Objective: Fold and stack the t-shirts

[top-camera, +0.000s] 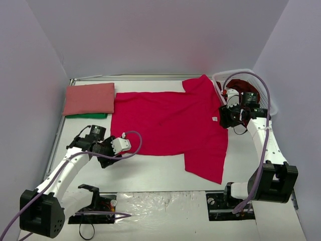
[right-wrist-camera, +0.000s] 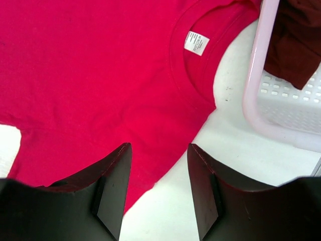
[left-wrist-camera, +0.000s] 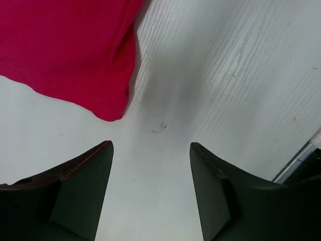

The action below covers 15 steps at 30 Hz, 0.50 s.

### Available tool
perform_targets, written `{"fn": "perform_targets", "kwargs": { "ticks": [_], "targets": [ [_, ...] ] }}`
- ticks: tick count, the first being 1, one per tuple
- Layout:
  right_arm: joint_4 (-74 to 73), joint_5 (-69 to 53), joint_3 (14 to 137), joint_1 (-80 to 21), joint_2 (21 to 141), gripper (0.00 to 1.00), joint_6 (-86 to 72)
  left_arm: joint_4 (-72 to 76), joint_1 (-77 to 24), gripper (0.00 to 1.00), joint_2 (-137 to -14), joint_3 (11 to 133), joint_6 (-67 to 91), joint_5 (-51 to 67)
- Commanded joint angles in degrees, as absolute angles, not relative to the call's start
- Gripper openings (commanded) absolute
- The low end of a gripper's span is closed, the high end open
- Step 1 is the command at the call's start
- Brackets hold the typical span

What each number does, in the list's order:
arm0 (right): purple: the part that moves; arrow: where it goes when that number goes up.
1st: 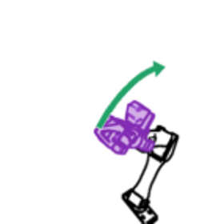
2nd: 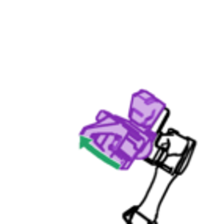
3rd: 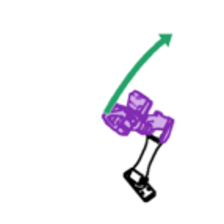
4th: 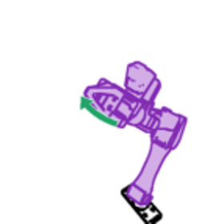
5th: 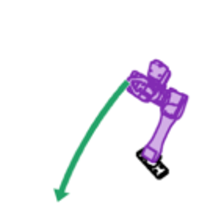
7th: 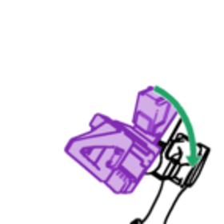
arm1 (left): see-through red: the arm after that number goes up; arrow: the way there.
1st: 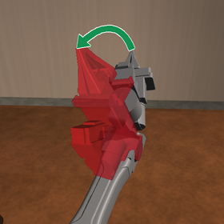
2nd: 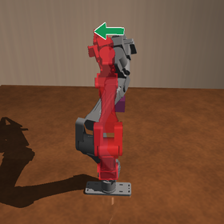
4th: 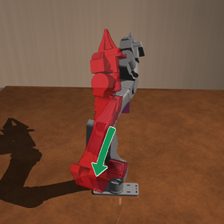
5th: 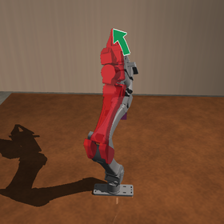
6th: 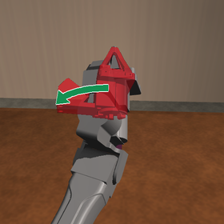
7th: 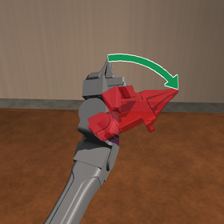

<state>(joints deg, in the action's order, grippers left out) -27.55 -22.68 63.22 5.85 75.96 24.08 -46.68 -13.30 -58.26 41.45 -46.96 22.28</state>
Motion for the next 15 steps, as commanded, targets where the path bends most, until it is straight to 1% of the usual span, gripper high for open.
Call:
{"fn": "perform_targets", "kwargs": {
  "ticks": [1,6,15],
  "targets": [
    [-27.3,-25.0,62.5,6.9,75.9,0.44,23.7,-40.2,-13.7,0.61,-59.1,39.2,-50.2,20.4],
    [-27.3,-27.0,62.1,9.3,74.5,0.45,23.9,-31.4,-13.8,0.62,-61.0,35.6,-49.4,16.7],
    [-27.2,-30.1,61.1,12.4,73.4,0.46,24.3,-23.4,-13.9,0.63,-67.0,34.4,-49.0,15.0]
  ]
}}
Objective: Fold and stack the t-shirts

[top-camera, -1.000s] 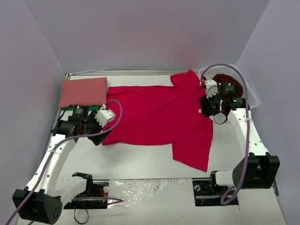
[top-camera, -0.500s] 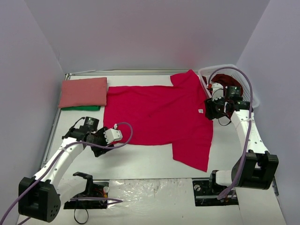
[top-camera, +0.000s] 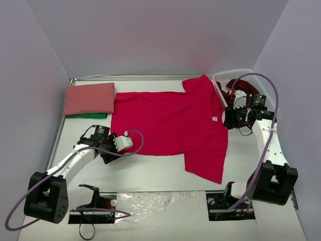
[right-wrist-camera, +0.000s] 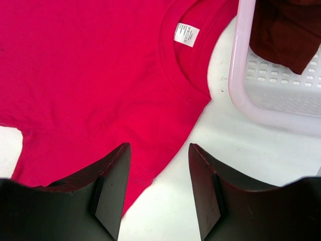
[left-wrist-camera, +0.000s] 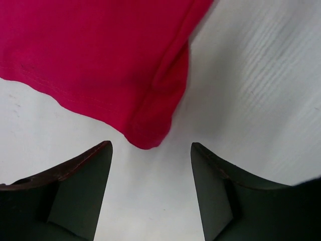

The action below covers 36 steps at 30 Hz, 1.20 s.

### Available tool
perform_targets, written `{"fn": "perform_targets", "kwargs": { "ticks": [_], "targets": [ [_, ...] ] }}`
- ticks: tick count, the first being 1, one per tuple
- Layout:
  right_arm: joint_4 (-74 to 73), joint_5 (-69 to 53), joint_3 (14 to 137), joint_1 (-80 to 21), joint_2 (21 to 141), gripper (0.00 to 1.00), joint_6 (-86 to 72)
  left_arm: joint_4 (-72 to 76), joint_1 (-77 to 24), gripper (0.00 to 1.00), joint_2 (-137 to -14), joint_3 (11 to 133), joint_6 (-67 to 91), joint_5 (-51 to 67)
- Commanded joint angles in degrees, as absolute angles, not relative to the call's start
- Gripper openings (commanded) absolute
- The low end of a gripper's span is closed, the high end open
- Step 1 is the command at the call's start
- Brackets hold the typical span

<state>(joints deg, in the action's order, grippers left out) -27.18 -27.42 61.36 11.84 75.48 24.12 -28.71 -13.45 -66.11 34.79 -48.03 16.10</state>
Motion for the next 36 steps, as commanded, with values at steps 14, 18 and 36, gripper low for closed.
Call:
{"fn": "perform_targets", "kwargs": {
  "ticks": [14,18,36],
  "targets": [
    [-27.2,-30.6,60.7,13.2,73.5,0.48,24.7,-17.9,-14.0,0.43,-74.9,33.3,-49.9,10.6],
    [-27.2,-30.7,60.8,13.1,73.4,0.48,24.7,-18.8,-14.0,0.03,-75.2,34.3,-49.4,10.4],
    [-45.3,-14.6,70.2,0.4,90.7,0.0,35.6,-23.3,-13.9,0.02,-72.9,43.2,-39.8,5.0]
  ]
}}
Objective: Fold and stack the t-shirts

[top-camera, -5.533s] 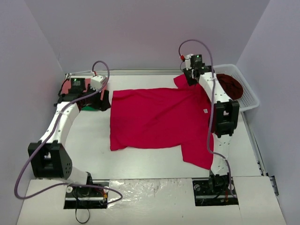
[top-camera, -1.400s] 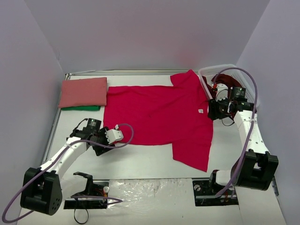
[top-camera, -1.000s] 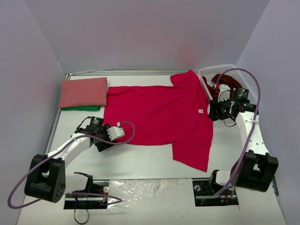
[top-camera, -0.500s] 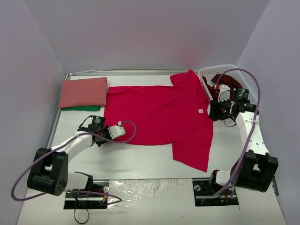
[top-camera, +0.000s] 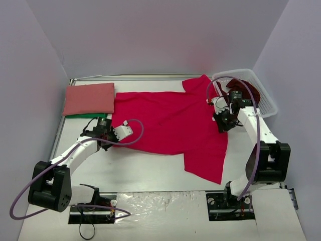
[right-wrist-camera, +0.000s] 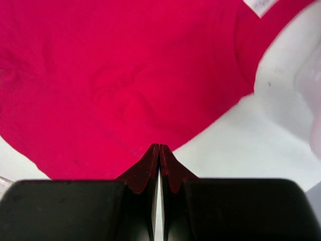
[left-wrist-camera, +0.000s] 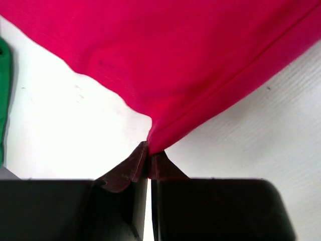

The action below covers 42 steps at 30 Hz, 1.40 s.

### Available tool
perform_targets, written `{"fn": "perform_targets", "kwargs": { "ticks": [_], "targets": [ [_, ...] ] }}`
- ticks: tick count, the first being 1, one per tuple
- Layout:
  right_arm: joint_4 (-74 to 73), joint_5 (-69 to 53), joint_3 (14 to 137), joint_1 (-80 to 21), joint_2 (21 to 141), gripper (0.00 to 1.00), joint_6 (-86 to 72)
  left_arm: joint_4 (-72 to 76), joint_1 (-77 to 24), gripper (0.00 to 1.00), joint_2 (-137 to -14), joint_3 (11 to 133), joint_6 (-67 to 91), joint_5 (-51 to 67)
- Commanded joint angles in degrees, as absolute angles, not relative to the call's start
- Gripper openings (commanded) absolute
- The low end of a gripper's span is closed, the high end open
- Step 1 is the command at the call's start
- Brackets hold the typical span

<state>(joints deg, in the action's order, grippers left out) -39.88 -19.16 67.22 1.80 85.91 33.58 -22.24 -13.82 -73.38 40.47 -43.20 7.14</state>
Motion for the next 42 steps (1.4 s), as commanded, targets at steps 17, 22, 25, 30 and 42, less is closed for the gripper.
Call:
{"fn": "perform_targets", "kwargs": {
  "ticks": [17,22,25,30,42],
  "targets": [
    [-41.5,-9.9,76.9,-4.3,111.9,0.0,33.8,-18.5,-13.8,0.02,-76.6,43.0,-32.9,0.6],
    [-41.5,-9.8,81.8,-5.6,117.2,0.0,33.0,-16.1,-13.5,0.02,-77.5,42.9,-31.9,-4.3],
    [-41.7,-9.5,85.9,-6.5,120.8,0.0,32.2,-15.5,-12.7,0.02,-80.2,44.3,-30.9,-6.8],
    [-42.2,-9.1,94.1,-8.5,126.1,0.0,30.9,-14.5,-11.7,0.02,-83.9,48.0,-29.6,-11.2],
    [-47.0,-12.2,105.8,-12.0,126.8,0.0,30.8,-15.5,-9.1,0.02,-89.1,56.0,-27.9,-15.7]
  ]
}}
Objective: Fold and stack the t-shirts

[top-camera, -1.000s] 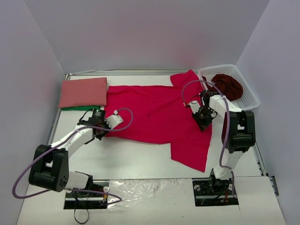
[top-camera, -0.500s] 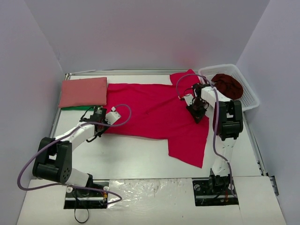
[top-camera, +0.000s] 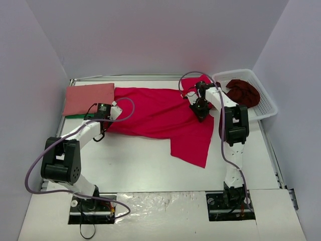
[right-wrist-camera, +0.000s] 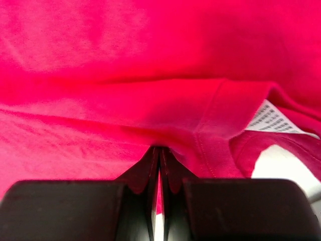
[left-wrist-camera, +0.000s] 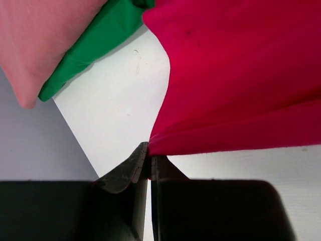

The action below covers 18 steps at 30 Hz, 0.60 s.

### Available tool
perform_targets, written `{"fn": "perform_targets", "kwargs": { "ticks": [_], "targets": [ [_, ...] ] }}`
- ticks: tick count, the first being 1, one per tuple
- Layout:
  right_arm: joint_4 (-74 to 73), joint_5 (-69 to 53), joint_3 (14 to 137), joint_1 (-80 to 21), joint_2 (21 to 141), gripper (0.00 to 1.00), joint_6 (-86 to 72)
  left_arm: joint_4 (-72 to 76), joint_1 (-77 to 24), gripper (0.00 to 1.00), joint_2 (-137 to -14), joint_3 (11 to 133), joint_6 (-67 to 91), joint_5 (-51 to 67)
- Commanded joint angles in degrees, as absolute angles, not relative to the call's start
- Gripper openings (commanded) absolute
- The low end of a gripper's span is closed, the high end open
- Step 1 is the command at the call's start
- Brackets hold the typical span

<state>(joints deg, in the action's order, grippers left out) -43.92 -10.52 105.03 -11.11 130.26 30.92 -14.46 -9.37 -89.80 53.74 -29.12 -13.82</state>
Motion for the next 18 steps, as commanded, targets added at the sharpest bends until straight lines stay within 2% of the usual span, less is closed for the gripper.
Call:
{"fn": "perform_targets", "kwargs": {
  "ticks": [1,3,6,7,9,13,18],
  "targets": [
    [-47.1,-12.4,104.0,-12.2,125.2,0.0,31.3,-16.0,-9.1,0.02,-88.7,55.9,-27.9,-15.2],
    [-48.1,-12.3,101.5,-12.5,121.5,0.04,32.3,-15.8,-9.1,0.02,-86.8,54.9,-27.8,-13.3],
    [-49.9,-11.8,95.2,-12.6,113.7,0.24,34.9,-15.0,-9.1,0.02,-84.8,53.6,-27.5,-11.3],
    [-50.3,-11.7,93.3,-12.6,109.6,0.35,35.6,-15.6,-9.1,0.02,-84.5,53.5,-27.4,-11.2],
    [-51.2,-10.5,87.3,-12.7,103.7,0.41,37.7,-15.7,-9.1,0.02,-84.1,53.4,-27.2,-11.2],
    [-52.3,-8.2,76.8,-14.3,95.6,0.41,41.1,-15.6,-8.8,0.02,-84.5,53.4,-26.8,-11.2],
    [-53.0,-4.6,65.7,-19.7,87.3,0.42,42.5,-14.4,-6.7,0.02,-83.4,52.0,-25.0,-3.7]
  ]
}}
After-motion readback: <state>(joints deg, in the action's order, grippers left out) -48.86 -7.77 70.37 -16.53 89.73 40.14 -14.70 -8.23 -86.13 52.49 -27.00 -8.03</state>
